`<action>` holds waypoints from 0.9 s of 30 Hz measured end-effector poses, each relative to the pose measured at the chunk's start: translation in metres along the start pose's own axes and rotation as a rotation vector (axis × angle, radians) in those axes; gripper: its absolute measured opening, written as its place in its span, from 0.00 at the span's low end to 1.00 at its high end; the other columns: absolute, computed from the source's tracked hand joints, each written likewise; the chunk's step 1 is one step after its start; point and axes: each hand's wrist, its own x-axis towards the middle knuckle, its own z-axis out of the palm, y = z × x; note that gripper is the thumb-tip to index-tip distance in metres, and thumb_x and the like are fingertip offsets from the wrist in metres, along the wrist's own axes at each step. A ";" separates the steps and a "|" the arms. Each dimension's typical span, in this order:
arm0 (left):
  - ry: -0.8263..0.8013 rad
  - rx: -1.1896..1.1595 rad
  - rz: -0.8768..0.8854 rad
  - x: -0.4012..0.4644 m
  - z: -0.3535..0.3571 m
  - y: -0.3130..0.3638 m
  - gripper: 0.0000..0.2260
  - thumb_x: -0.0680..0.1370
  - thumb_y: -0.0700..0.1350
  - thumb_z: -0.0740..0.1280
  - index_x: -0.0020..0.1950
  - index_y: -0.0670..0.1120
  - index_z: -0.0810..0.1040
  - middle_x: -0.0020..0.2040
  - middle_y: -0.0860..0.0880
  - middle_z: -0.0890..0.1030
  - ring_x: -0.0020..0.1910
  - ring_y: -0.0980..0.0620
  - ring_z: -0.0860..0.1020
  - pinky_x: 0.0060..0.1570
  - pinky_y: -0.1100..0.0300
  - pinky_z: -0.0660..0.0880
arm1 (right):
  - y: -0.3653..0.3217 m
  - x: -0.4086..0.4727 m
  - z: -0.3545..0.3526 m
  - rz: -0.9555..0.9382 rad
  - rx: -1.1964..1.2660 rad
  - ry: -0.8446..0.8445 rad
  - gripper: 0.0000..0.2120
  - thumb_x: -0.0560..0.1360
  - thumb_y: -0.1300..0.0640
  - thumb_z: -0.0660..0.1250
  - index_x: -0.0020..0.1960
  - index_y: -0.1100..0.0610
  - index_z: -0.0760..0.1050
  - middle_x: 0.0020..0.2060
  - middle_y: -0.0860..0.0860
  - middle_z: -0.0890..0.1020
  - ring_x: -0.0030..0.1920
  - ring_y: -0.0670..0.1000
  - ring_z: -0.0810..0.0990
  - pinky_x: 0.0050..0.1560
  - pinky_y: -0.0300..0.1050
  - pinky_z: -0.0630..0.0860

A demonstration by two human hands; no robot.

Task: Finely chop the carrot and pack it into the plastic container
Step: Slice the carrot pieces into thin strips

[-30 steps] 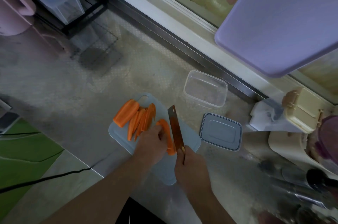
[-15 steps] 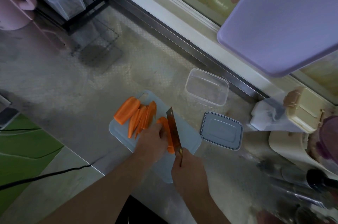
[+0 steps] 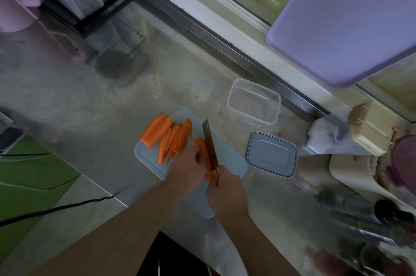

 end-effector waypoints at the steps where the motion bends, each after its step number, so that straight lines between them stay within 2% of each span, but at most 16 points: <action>1: 0.003 -0.003 -0.002 0.000 0.000 0.000 0.09 0.83 0.48 0.63 0.43 0.50 0.75 0.36 0.47 0.82 0.34 0.47 0.84 0.37 0.43 0.84 | -0.001 0.001 0.000 -0.006 0.012 0.008 0.13 0.85 0.52 0.55 0.43 0.52 0.69 0.34 0.48 0.76 0.35 0.51 0.76 0.30 0.39 0.64; 6: 0.019 -0.020 -0.013 -0.001 0.001 -0.001 0.08 0.82 0.46 0.63 0.44 0.49 0.76 0.37 0.46 0.82 0.34 0.46 0.84 0.34 0.44 0.84 | 0.002 0.001 -0.009 0.018 0.069 0.045 0.13 0.85 0.50 0.55 0.44 0.51 0.70 0.34 0.49 0.78 0.35 0.51 0.79 0.33 0.43 0.68; 11: 0.031 0.004 0.014 -0.004 0.002 0.001 0.08 0.83 0.46 0.63 0.45 0.48 0.76 0.38 0.45 0.82 0.36 0.46 0.84 0.35 0.43 0.83 | 0.006 -0.012 -0.017 0.005 0.033 -0.001 0.14 0.85 0.51 0.55 0.42 0.51 0.71 0.32 0.47 0.77 0.30 0.45 0.77 0.28 0.36 0.66; 23: 0.064 0.010 0.042 -0.005 0.004 0.000 0.10 0.83 0.47 0.63 0.42 0.48 0.74 0.36 0.46 0.81 0.35 0.47 0.83 0.37 0.43 0.83 | 0.003 -0.015 -0.016 0.031 0.005 -0.059 0.16 0.84 0.53 0.55 0.38 0.50 0.68 0.32 0.48 0.76 0.30 0.45 0.75 0.28 0.35 0.65; 27: 0.054 0.018 0.041 -0.003 0.003 0.000 0.09 0.83 0.47 0.63 0.42 0.49 0.74 0.36 0.46 0.82 0.34 0.46 0.83 0.36 0.44 0.83 | 0.000 -0.008 -0.013 0.041 0.032 -0.066 0.13 0.84 0.52 0.55 0.40 0.50 0.69 0.33 0.47 0.77 0.32 0.44 0.77 0.28 0.36 0.65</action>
